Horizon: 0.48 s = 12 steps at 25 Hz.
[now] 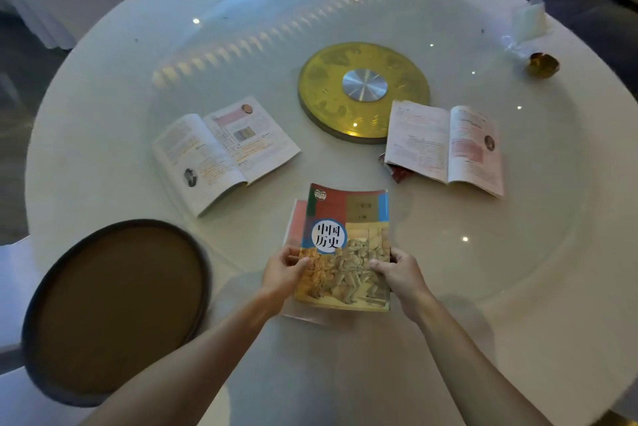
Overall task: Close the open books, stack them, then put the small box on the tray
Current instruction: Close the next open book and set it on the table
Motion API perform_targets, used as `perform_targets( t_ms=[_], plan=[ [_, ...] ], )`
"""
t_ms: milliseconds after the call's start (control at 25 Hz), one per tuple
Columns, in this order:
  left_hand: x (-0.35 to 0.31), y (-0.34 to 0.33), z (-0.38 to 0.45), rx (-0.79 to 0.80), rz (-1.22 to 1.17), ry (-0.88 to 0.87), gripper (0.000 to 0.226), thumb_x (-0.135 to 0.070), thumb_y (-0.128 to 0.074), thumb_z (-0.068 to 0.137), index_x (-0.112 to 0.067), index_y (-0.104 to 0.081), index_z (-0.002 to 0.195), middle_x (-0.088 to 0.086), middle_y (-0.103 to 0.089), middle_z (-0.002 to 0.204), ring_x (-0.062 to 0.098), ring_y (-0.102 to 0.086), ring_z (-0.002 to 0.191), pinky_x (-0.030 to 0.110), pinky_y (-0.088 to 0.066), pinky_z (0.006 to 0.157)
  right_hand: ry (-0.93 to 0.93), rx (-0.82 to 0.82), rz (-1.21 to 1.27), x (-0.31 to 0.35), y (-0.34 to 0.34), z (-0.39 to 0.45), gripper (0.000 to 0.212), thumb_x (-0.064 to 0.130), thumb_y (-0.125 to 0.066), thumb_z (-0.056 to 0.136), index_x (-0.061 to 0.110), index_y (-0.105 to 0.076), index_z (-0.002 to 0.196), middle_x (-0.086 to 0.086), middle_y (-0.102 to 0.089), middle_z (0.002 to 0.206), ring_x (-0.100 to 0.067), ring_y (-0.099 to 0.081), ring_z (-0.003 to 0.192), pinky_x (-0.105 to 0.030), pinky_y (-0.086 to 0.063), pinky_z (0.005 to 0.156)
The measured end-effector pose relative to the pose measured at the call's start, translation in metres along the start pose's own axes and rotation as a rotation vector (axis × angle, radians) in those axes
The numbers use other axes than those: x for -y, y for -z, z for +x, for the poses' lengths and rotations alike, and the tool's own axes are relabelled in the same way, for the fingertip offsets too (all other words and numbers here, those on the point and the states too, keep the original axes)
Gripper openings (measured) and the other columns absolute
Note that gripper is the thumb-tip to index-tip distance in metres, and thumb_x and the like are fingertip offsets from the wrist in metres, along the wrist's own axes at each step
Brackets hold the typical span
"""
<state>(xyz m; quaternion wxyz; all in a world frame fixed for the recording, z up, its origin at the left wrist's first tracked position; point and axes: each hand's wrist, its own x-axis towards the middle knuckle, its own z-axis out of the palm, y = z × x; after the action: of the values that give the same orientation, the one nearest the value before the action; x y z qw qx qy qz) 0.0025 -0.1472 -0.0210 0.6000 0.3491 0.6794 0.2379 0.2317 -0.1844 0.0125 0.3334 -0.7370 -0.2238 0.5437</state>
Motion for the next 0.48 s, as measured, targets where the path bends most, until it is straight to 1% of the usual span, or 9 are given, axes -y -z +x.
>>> perform_targets(
  t_ms=[40,120,160,200,240,320,400,480],
  plan=[
    [0.007,0.008,0.003,-0.016,0.038,0.004,0.01,-0.016,-0.07,0.092,-0.009,-0.069,0.099,0.013,-0.074,0.095,0.023,-0.073,0.083,0.031,-0.06,0.062,-0.014,-0.012,-0.014,-0.008,-0.011,0.001,0.015,-0.003,-0.067,0.092,0.002,-0.072,0.105,-0.021,-0.078,0.104,-0.026,-0.075,0.077,-0.039,-0.065,0.062],
    [0.022,0.021,0.009,-0.019,0.087,0.011,0.011,-0.018,-0.071,0.09,-0.011,-0.071,0.099,0.014,-0.075,0.096,0.024,-0.073,0.084,0.035,-0.062,0.066,-0.046,-0.035,-0.061,-0.025,-0.029,0.005,0.011,0.0,-0.067,0.092,0.006,-0.072,0.099,-0.016,-0.079,0.096,-0.028,-0.076,0.077,-0.053,-0.066,0.071],
    [0.028,0.027,0.012,-0.015,0.116,0.007,0.011,-0.019,-0.072,0.089,-0.014,-0.072,0.099,0.012,-0.076,0.095,0.022,-0.074,0.082,0.036,-0.063,0.068,-0.057,-0.048,-0.093,-0.033,-0.037,0.006,0.009,0.003,-0.067,0.092,0.007,-0.071,0.098,-0.013,-0.077,0.09,-0.029,-0.074,0.076,-0.059,-0.064,0.073],
    [0.031,0.031,0.013,-0.01,0.16,0.006,0.011,-0.022,-0.072,0.088,-0.017,-0.074,0.098,0.007,-0.078,0.091,0.019,-0.075,0.079,0.037,-0.063,0.068,-0.064,-0.063,-0.13,-0.039,-0.042,0.007,0.008,0.005,-0.065,0.092,0.007,-0.069,0.098,-0.011,-0.075,0.087,-0.03,-0.072,0.076,-0.062,-0.063,0.074],
    [0.034,0.035,0.015,-0.007,0.215,0.006,0.012,-0.025,-0.072,0.087,-0.02,-0.076,0.098,0.002,-0.078,0.088,0.016,-0.075,0.076,0.038,-0.064,0.069,-0.067,-0.085,-0.164,-0.044,-0.047,0.008,0.009,0.007,-0.064,0.092,0.008,-0.067,0.1,-0.011,-0.073,0.089,-0.031,-0.072,0.078,-0.06,-0.063,0.074],
    [0.037,0.041,0.017,-0.024,0.368,-0.017,0.02,-0.032,-0.071,0.086,-0.021,-0.077,0.101,-0.005,-0.077,0.084,0.013,-0.074,0.076,0.036,-0.062,0.07,-0.046,-0.13,-0.275,-0.048,-0.054,0.008,0.009,0.008,-0.06,0.091,0.012,-0.063,0.099,-0.011,-0.073,0.094,-0.033,-0.073,0.086,-0.05,-0.063,0.075],
    [0.038,0.045,0.017,-0.069,0.522,-0.094,0.028,-0.034,-0.07,0.087,-0.02,-0.073,0.111,-0.005,-0.075,0.088,0.015,-0.07,0.081,0.031,-0.056,0.073,-0.011,-0.155,-0.429,-0.051,-0.059,0.009,0.006,0.009,-0.059,0.091,0.014,-0.061,0.095,-0.006,-0.071,0.089,-0.029,-0.069,0.085,-0.044,-0.057,0.074],
    [0.038,0.049,0.015,-0.091,0.627,-0.196,0.036,-0.032,-0.068,0.089,-0.02,-0.066,0.123,-0.001,-0.07,0.095,0.019,-0.067,0.088,0.033,-0.054,0.077,0.001,-0.175,-0.531,-0.052,-0.064,0.01,0.005,0.012,-0.058,0.092,0.013,-0.06,0.096,-0.004,-0.069,0.089,-0.026,-0.065,0.084,-0.041,-0.054,0.073]
  ],
)
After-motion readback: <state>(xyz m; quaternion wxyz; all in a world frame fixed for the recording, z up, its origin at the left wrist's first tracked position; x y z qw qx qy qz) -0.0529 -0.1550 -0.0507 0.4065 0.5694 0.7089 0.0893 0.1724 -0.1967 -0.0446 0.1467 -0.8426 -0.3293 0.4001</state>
